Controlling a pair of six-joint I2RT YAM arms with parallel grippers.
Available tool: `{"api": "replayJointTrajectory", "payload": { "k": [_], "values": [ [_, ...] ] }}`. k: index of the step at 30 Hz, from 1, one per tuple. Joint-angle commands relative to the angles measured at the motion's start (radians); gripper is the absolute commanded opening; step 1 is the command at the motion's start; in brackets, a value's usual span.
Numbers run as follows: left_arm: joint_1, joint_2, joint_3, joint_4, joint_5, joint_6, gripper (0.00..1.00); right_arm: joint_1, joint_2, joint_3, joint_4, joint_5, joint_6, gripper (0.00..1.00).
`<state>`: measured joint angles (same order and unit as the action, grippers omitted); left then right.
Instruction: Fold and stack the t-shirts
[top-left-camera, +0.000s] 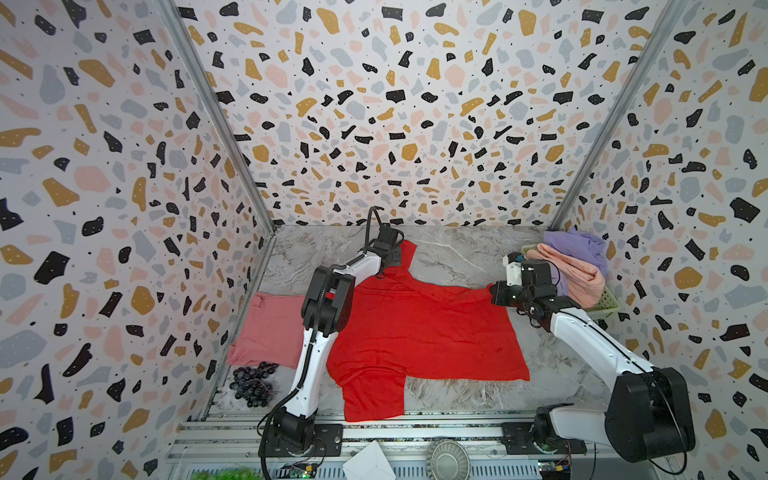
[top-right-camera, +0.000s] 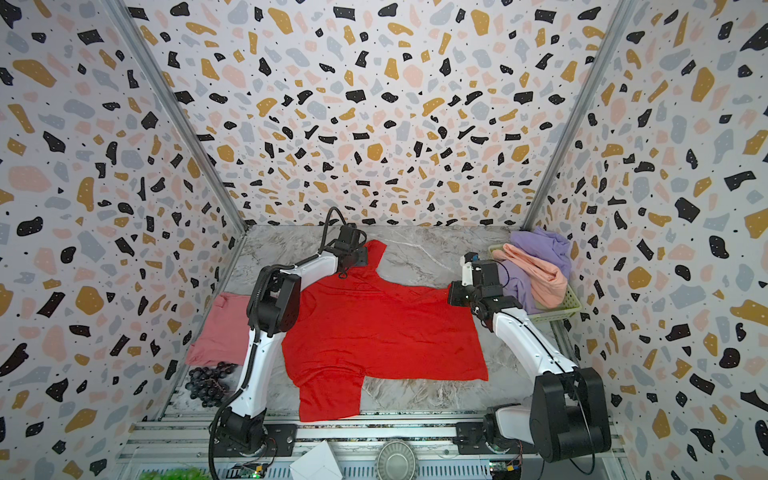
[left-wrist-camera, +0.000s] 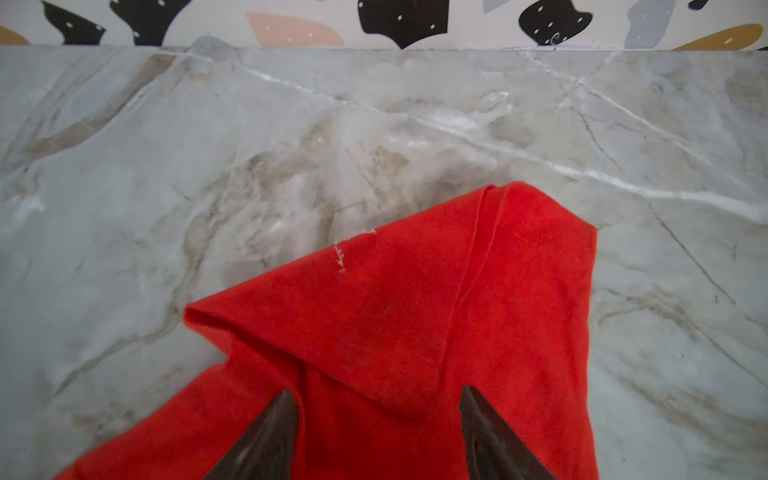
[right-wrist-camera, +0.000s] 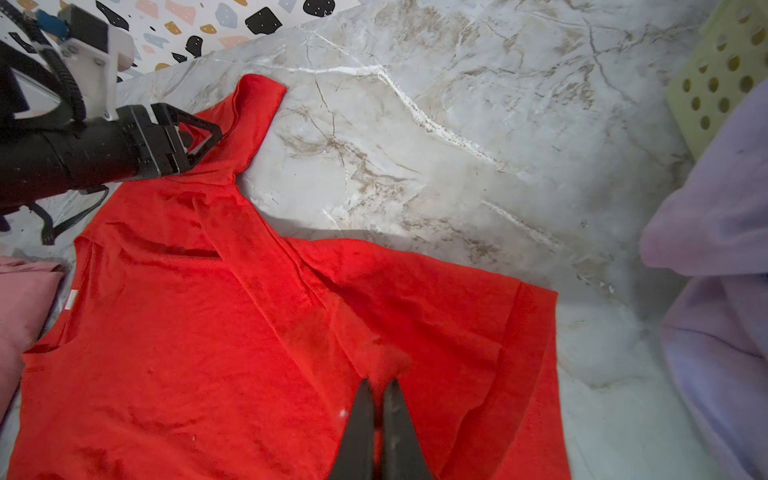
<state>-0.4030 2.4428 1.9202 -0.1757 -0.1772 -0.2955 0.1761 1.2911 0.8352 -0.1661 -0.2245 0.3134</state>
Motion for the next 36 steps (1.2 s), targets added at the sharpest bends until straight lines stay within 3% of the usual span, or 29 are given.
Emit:
{"api": "replayJointTrajectory", "payload": {
  "k": [1,7,17,22,36],
  "values": [
    [-0.015,0.061,0.089,-0.019,-0.06,0.034,0.64,-0.001,0.004,0.014,-0.016,-0.004,0.007,0.0],
    [-0.04,0.12,0.192,-0.085,-0.218,0.071,0.65,-0.001,0.01,0.019,-0.025,0.002,0.006,0.0],
    [-0.04,0.198,0.313,-0.085,-0.146,0.105,0.62,-0.001,0.017,0.025,-0.029,0.008,0.002,0.0],
    [-0.027,0.243,0.395,-0.136,-0.094,0.089,0.52,0.0,0.013,0.03,-0.039,0.019,-0.007,0.0],
    [0.016,0.189,0.277,-0.087,0.063,0.013,0.13,-0.003,0.003,0.025,-0.02,0.035,-0.008,0.0]
  ]
}}
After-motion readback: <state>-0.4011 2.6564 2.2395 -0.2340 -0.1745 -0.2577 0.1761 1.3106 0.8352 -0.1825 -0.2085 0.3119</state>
